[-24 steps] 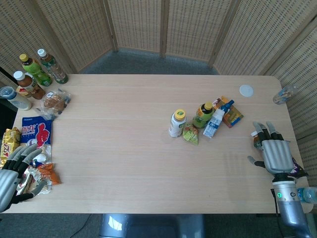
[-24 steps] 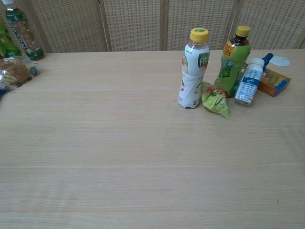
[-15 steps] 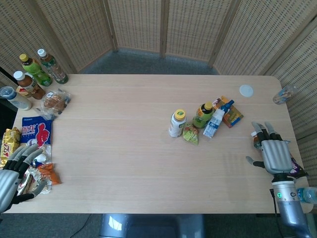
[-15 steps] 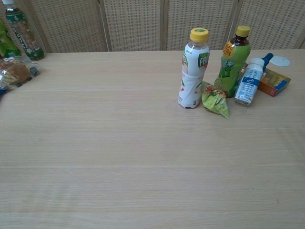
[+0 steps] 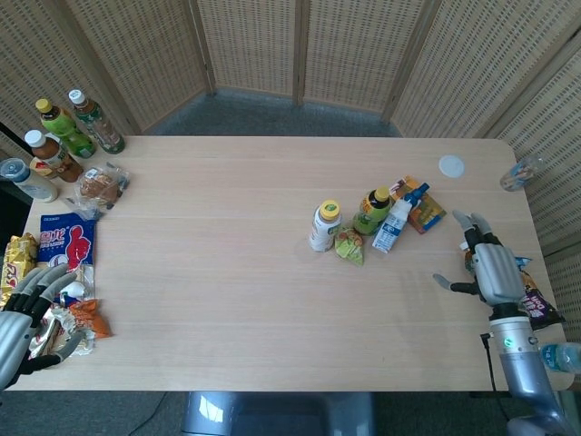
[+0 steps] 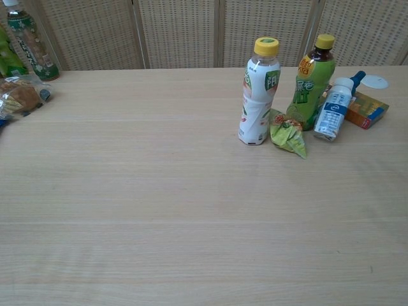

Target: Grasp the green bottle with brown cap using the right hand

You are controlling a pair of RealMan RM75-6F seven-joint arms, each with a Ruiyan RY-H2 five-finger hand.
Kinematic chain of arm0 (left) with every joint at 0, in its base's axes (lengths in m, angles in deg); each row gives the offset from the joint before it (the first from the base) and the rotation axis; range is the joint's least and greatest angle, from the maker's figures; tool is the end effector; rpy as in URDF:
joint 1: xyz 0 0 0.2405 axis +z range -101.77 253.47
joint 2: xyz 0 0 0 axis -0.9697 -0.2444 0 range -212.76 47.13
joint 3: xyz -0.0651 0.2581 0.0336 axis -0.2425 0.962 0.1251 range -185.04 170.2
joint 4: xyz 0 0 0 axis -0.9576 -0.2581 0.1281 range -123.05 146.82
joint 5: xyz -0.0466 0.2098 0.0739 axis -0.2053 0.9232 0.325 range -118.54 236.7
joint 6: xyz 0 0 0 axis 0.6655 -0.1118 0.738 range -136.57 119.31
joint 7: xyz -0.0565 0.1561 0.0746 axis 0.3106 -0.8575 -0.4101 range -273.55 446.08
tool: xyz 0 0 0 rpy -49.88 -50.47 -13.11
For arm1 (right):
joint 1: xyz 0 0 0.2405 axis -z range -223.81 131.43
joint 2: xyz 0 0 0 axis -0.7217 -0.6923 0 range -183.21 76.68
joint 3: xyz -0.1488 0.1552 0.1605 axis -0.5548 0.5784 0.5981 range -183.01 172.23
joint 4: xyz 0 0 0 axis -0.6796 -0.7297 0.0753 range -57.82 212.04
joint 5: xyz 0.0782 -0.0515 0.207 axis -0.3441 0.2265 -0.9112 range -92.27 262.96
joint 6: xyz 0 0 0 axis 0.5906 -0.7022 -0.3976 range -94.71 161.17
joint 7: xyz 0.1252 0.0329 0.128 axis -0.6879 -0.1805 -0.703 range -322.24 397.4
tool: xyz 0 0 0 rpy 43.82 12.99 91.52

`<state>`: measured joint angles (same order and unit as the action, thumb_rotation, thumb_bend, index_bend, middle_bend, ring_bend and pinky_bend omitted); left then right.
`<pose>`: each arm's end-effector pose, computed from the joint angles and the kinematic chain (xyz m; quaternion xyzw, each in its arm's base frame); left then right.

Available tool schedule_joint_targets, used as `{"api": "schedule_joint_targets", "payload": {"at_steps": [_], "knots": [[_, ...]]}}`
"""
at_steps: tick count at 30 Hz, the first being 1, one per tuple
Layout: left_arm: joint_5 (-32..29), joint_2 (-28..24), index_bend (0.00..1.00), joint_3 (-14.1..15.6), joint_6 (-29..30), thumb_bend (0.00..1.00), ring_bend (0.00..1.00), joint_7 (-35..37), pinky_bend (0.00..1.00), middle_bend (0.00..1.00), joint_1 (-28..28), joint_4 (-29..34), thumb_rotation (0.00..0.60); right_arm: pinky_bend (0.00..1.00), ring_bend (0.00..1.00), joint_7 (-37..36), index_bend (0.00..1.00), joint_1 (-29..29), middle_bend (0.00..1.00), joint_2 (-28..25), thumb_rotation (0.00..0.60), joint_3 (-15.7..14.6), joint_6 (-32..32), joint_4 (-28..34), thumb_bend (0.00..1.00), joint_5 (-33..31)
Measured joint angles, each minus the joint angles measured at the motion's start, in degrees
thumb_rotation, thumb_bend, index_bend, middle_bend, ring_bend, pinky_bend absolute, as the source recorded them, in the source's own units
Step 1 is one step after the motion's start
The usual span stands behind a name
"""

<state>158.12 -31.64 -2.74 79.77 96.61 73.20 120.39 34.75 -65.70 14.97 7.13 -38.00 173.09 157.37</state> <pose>-0.2639 0.1743 0.1700 -0.6081 -0.4494 -0.4560 0.4694 -0.2672 -0.3311 0.1190 0.5570 -0.4585 0.4624 0.5154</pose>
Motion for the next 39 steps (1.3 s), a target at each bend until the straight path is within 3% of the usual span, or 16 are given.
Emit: {"api": "schedule_joint_targets", "payload": {"at_steps": [16,24,39], "knots": [[-1.4,-0.3,0.11,0.1,-0.3,0.35,0.00,-0.7,0.00,0.06,0.4,0.4,0.600,0.23,0.00,-16.0,0.00,-10.8,0.04,11.4,0.585,5.4,13.0,-19.3,0.14,-2.1],[-1.9,-0.7,0.11,0.0,-0.5,0.35,0.00,-1.1,0.00,0.06,0.6,0.6,0.600,0.01,0.00,-22.7,0.00,-14.7,0.00,14.4,0.585,6.1,18.3,-26.6,0.10,-1.7],[-2.4,-0.7,0.11,-0.1,-0.7,0.35,0.00,-1.0,0.00,0.06,0.7,0.6,0.600,0.00,0.00,-27.2,0.00,-19.9,0.00,18.4,0.585,6.2,25.7,-36.4,0.10,-2.1]]}}
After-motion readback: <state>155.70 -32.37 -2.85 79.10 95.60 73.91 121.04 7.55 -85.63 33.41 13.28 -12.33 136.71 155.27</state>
